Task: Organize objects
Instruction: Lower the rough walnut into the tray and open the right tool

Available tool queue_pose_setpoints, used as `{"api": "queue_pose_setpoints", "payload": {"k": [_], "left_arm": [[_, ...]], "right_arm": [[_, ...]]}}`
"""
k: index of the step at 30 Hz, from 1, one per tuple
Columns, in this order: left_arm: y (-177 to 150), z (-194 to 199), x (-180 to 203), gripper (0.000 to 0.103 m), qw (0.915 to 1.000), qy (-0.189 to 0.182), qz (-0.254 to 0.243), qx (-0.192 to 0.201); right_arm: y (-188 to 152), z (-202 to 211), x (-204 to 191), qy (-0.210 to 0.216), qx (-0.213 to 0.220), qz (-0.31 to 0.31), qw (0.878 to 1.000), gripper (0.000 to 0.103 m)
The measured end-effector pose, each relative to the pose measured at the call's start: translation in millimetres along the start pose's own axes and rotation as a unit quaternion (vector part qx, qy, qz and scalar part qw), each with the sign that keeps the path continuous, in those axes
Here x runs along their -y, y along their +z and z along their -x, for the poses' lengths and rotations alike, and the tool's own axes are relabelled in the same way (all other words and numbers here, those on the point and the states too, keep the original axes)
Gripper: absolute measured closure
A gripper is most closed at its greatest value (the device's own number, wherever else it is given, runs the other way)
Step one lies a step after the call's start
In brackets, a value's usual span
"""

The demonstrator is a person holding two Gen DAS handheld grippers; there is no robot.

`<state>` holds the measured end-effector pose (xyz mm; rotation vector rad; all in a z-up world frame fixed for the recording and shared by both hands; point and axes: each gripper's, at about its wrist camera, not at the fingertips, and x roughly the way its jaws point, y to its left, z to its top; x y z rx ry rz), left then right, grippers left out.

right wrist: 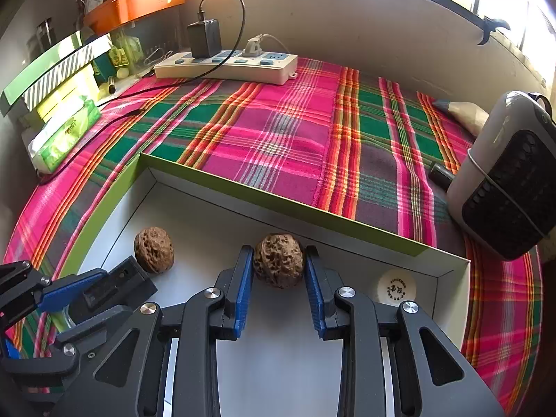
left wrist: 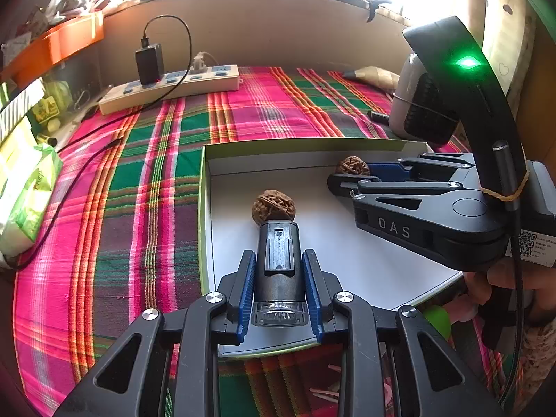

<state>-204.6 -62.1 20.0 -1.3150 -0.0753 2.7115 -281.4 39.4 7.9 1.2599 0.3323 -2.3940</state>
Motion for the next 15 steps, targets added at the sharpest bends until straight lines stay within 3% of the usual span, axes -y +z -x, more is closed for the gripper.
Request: {"api": "queue_pose_setpoints", "payload": {"k": [15], "left_arm": [[-3.5, -3.3, 6.4, 0.078, 0.9999, -0.001, -0.007, -0.009]], "right_arm": [[0.8, -1.3, -1.0, -0.014, -0.005, 0.000, 1.000, 0.072]]}}
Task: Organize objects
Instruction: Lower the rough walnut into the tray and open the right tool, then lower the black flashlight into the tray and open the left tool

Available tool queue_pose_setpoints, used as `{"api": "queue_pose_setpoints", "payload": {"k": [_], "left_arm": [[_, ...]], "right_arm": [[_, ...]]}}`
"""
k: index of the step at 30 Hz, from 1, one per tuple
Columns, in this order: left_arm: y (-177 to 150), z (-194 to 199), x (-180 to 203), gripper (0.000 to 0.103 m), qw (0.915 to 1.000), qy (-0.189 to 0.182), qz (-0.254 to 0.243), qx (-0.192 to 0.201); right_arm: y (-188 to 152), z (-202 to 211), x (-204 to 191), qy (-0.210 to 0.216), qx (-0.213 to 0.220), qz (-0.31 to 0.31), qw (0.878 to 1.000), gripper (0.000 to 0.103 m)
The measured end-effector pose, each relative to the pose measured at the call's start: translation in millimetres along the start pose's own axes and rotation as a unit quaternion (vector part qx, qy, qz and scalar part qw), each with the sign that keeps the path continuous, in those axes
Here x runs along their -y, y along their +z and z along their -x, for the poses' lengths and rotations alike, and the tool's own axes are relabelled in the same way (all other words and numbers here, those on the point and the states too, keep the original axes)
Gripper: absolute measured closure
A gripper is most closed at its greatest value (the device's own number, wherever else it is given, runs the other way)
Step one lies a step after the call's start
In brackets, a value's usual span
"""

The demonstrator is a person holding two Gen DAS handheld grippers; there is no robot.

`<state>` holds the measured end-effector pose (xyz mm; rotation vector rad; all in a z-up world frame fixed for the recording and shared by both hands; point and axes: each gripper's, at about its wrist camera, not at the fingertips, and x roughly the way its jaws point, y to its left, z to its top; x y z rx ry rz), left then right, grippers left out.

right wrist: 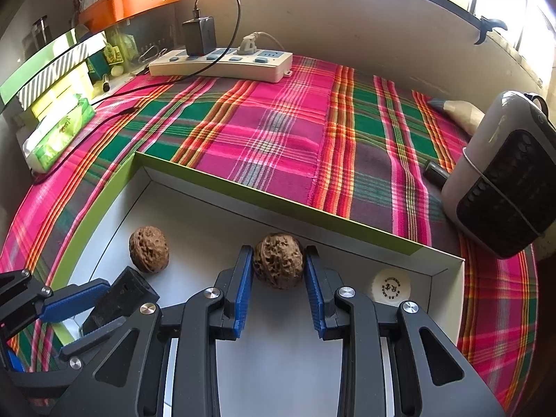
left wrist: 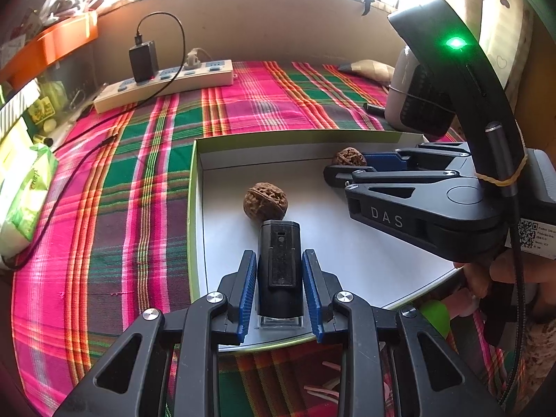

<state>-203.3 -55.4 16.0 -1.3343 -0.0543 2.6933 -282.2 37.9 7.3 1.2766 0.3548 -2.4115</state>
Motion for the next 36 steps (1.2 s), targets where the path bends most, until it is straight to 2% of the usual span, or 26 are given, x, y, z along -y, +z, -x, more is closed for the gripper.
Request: {"api": "queue_pose_setpoints", "payload": {"k": [8, 11, 18, 21, 27, 36], "left_arm": [[1, 0, -2, 0.078, 1.0000, 0.002, 0.000, -0.001], [0, 0, -1, 0.078, 1.0000, 0.002, -0.001, -0.001], [0, 0, 0, 0.078, 1.0000, 0.004, -0.001, -0.001], [-1, 0, 0, 0.078, 1.0000, 0.006, -0.002, 0.000], [-1, 6, 0, 0.074, 0.9997, 0.022, -0.002, 0.010], [-5, 13, 2, 0.073, 0.9996, 0.025, 0.001, 0.013]], "right_arm": [[-1, 1, 1, -0.004, 0.000, -0.001, 1.000, 0.072], [0, 1, 1, -0.003, 0.001, -0.003, 1.000, 0.062], [-1, 2, 0, -0.003, 0.002, -0.007, 1.000, 0.060], [-1, 3, 1, -0.001, 0.003, -0.009, 1.000, 0.053], [-2, 9, 1, 0.001, 0.013, -0.015, 1.000, 0.053], [-7, 23, 3, 0.007, 0.030, -0.035, 0.999, 0.053]]}}
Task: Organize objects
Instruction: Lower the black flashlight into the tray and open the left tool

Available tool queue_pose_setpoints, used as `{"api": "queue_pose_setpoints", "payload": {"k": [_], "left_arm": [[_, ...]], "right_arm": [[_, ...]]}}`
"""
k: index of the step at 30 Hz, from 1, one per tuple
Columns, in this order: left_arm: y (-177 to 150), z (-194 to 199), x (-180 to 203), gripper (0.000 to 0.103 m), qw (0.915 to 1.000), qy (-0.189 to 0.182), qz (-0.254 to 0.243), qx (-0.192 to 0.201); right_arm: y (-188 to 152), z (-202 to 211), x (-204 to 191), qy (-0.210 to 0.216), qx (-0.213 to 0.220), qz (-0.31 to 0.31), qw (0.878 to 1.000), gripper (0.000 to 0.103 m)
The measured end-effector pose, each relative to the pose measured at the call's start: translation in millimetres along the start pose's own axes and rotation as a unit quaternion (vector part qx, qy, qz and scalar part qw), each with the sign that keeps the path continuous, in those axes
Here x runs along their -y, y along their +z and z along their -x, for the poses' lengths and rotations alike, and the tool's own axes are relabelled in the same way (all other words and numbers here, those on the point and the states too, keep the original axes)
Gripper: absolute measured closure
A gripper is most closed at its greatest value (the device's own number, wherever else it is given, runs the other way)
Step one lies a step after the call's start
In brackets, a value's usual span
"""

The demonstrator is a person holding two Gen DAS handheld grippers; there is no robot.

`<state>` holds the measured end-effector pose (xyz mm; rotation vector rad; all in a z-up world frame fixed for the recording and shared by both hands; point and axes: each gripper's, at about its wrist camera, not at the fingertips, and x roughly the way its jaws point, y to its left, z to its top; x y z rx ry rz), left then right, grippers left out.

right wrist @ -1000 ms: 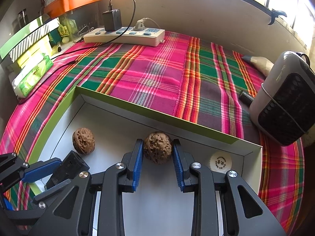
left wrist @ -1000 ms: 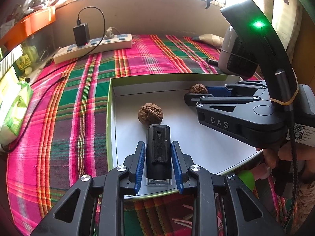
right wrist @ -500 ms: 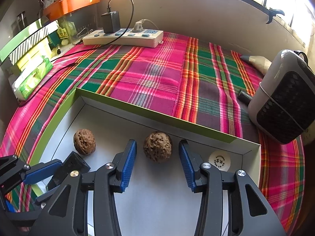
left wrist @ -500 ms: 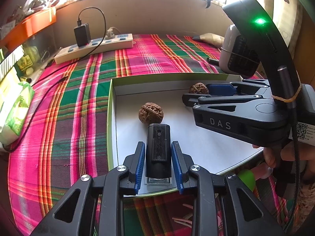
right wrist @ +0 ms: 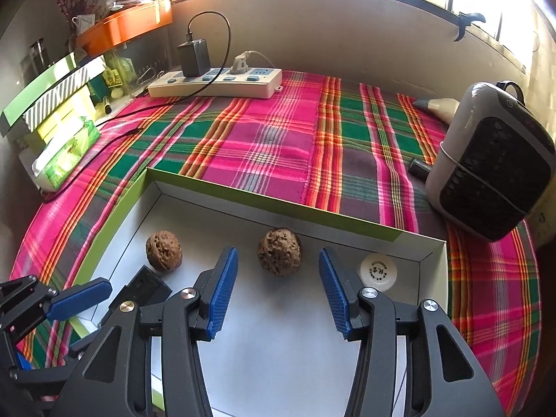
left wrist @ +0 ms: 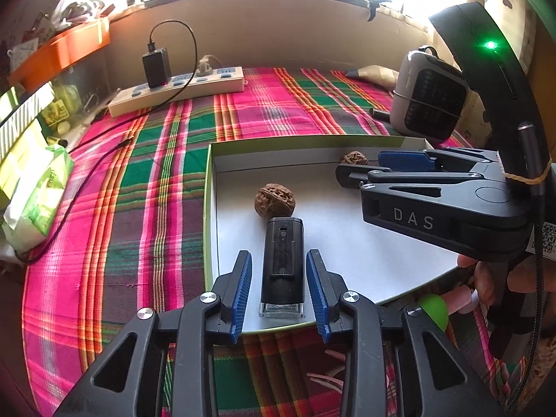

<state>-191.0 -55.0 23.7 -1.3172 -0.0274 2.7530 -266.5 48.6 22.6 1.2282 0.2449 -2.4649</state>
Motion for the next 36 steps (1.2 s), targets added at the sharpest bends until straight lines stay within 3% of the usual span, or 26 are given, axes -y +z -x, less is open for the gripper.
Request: {"api": "queue_pose_setpoints", "payload": {"k": [19, 36], "left_arm": [[-12, 28, 1, 0.073, 0.9997, 0.008, 0.007, 0.020], [-33, 52, -5, 0.072, 0.9993, -0.005, 0.019, 0.032]], "right_arm": [[-23, 47, 1, 0.001, 0.043, -0.023, 0.999, 0.053], [-68, 86, 4, 0.000, 0.070, -0.044, 0.997, 0.053]]}}
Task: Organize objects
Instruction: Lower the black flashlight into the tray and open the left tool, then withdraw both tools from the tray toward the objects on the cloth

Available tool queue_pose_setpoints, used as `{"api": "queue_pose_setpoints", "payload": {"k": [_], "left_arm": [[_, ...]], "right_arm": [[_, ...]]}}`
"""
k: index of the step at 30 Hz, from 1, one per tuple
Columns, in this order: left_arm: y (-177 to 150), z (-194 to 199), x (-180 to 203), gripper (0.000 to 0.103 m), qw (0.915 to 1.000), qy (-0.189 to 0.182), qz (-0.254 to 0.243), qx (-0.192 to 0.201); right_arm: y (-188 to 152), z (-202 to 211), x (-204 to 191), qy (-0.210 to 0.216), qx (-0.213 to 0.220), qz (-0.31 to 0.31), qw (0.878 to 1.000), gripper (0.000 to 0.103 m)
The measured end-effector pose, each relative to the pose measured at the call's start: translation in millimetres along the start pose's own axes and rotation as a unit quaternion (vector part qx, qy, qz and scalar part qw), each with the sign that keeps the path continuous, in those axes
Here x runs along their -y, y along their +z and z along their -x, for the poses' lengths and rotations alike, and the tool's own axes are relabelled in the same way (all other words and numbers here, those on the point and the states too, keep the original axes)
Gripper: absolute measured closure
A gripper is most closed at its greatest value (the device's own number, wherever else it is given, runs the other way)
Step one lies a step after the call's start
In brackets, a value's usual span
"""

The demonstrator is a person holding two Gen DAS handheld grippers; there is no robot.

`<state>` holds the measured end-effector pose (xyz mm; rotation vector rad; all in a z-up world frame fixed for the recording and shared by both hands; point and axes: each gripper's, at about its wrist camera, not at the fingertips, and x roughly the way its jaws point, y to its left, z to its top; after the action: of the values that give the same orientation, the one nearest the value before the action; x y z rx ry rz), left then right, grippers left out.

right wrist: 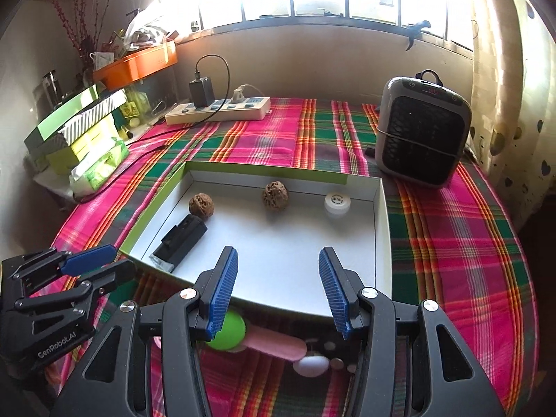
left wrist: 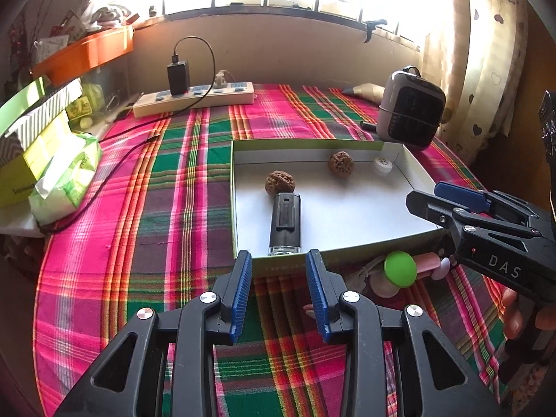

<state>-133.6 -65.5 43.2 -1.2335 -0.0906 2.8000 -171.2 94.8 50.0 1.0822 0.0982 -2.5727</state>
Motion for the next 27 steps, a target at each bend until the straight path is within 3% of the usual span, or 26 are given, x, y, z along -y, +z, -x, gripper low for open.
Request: {"api": "queue_pose_setpoints", "payload": {"k": [11, 13, 27], "left_arm": [[-20, -2, 17, 0.064, 0.9990, -0.037, -0.006, -0.023], [-21, -3, 22, 0.058, 0.9991, -0.033, -0.010, -0.024], [-27, -17, 35, 0.058, 0.9986, -0.015, -0.001, -0.050]], "right_arm": [[-28, 23, 9, -0.017, 0.011, -0.005, 1.000, 0.053], [-33, 28, 12, -0.024, 0.017, -0.005, 1.000, 0.053], [-61, 31, 46, -0.042, 0.000, -0.042, 0.998, 0.053]]}}
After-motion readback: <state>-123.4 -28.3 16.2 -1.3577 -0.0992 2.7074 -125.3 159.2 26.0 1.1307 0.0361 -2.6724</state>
